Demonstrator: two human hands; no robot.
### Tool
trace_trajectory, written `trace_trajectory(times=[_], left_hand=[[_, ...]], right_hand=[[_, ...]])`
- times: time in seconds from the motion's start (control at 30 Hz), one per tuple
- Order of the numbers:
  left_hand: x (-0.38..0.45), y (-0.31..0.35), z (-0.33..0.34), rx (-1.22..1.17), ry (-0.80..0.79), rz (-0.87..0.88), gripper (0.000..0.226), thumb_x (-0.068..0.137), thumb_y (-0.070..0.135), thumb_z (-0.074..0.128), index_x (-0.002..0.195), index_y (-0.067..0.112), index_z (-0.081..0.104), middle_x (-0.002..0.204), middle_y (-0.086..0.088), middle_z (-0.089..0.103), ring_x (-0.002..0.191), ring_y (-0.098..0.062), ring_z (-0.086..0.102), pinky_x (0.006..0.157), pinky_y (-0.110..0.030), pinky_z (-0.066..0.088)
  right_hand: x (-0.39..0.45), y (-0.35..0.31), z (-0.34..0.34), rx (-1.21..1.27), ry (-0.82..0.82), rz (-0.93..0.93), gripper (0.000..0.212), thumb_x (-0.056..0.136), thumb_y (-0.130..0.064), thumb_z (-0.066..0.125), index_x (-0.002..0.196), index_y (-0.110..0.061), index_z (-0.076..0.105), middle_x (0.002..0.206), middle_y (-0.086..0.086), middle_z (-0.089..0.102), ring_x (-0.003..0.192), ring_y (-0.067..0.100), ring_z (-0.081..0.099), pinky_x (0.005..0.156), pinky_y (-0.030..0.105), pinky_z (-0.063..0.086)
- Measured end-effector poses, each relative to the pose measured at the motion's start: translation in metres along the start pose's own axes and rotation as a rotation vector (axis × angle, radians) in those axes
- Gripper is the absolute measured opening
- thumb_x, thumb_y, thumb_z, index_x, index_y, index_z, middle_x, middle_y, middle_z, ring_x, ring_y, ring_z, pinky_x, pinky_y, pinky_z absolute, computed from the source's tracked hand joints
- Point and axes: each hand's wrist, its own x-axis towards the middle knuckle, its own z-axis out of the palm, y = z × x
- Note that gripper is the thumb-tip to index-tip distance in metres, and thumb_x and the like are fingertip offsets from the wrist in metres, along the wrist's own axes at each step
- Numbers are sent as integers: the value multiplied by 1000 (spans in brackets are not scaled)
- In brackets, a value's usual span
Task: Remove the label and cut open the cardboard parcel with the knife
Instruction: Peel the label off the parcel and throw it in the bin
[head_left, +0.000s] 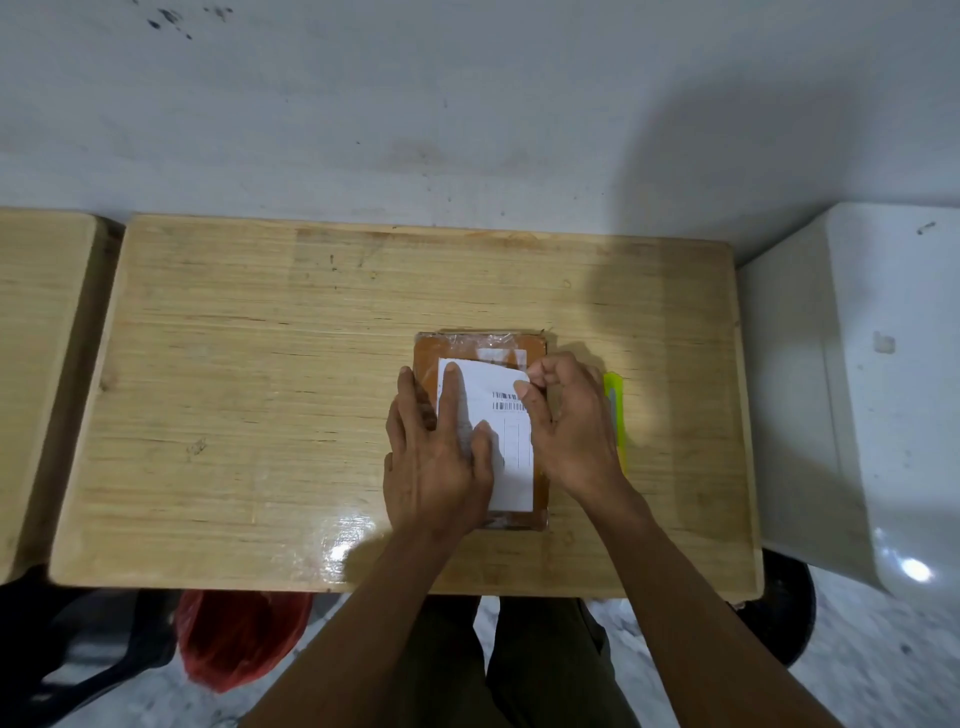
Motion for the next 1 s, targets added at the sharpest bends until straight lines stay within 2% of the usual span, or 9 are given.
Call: trace_trajectory(times=[0.1, 0.2, 0.33, 0.43, 0.57, 0.67, 0.73, 0.87, 1.0], left_hand=[[-3, -4, -4, -21, -4, 21, 69, 96, 50, 43, 158, 36, 15, 166, -9, 2, 147, -34, 22, 89, -53, 53], [-10, -8, -6, -29, -15, 23, 68, 98, 48, 45, 157, 39, 12, 166, -8, 1, 146, -34, 23, 89, -53, 53], [-15, -13, -6, -17, -31, 6, 69, 98, 51, 42, 157, 40, 8, 165, -6, -2, 147, -34, 21, 90, -55, 53], [-16, -13, -6, -29, -31, 0, 68, 98, 52, 41, 157, 40, 8, 165, -5, -2, 147, -33, 21, 90, -56, 53], [-17, -10, -6, -54, -19, -5, 66, 99, 49, 43, 157, 40, 12, 165, -4, 1, 147, -31, 21, 89, -53, 53], [-17, -12, -4, -58, -23, -2, 67, 99, 49, 42, 157, 40, 10, 165, -4, 1, 146, -31, 21, 89, -52, 52], [-17, -13, -3, -56, -18, 10, 68, 99, 50, 42, 157, 39, 10, 165, -6, 2, 146, -32, 23, 89, -52, 52], [-15, -18, 0, -58, -9, 41, 66, 99, 52, 38, 158, 37, 11, 165, -9, 6, 145, -35, 26, 90, -53, 53], [-17, -21, 1, -73, -2, 73, 67, 99, 49, 39, 159, 35, 11, 165, -12, 8, 144, -36, 27, 90, -53, 54]], right_hand=[[-3, -1, -2, 54, 5, 36, 17, 90, -21, 66, 103, -25, 57, 82, -16, 58, 97, 16, 54, 80, 33, 48], [-7, -6, -1, 114, 38, 109, 31, 89, -21, 68, 110, -37, 50, 79, -9, 63, 98, 19, 59, 81, 39, 51], [-11, -4, 1, 38, 76, -12, 19, 90, -17, 67, 108, -23, 65, 87, -18, 61, 99, 20, 57, 80, 47, 53], [-11, -3, 1, 12, 75, -9, 25, 88, -17, 70, 113, -17, 70, 87, -8, 67, 101, 19, 55, 82, 42, 52], [-11, -4, 4, -37, 71, 12, 22, 82, -18, 77, 104, -15, 75, 83, -5, 70, 101, 19, 53, 83, 37, 48], [-10, -3, 5, -105, 58, -18, 12, 85, -19, 74, 96, -17, 76, 86, -4, 73, 97, 23, 57, 83, 26, 38], [-9, -4, 6, -132, 54, -40, 3, 87, -17, 71, 87, -16, 75, 82, -2, 72, 93, 23, 57, 81, 24, 33], [-12, -4, 6, -135, 13, -27, 8, 90, -15, 67, 83, -16, 71, 85, -2, 64, 95, 14, 44, 83, 31, 39], [-15, -2, 3, -3, -68, 72, 10, 90, -16, 67, 82, -13, 69, 100, 0, 55, 103, 18, 51, 83, 30, 47]])
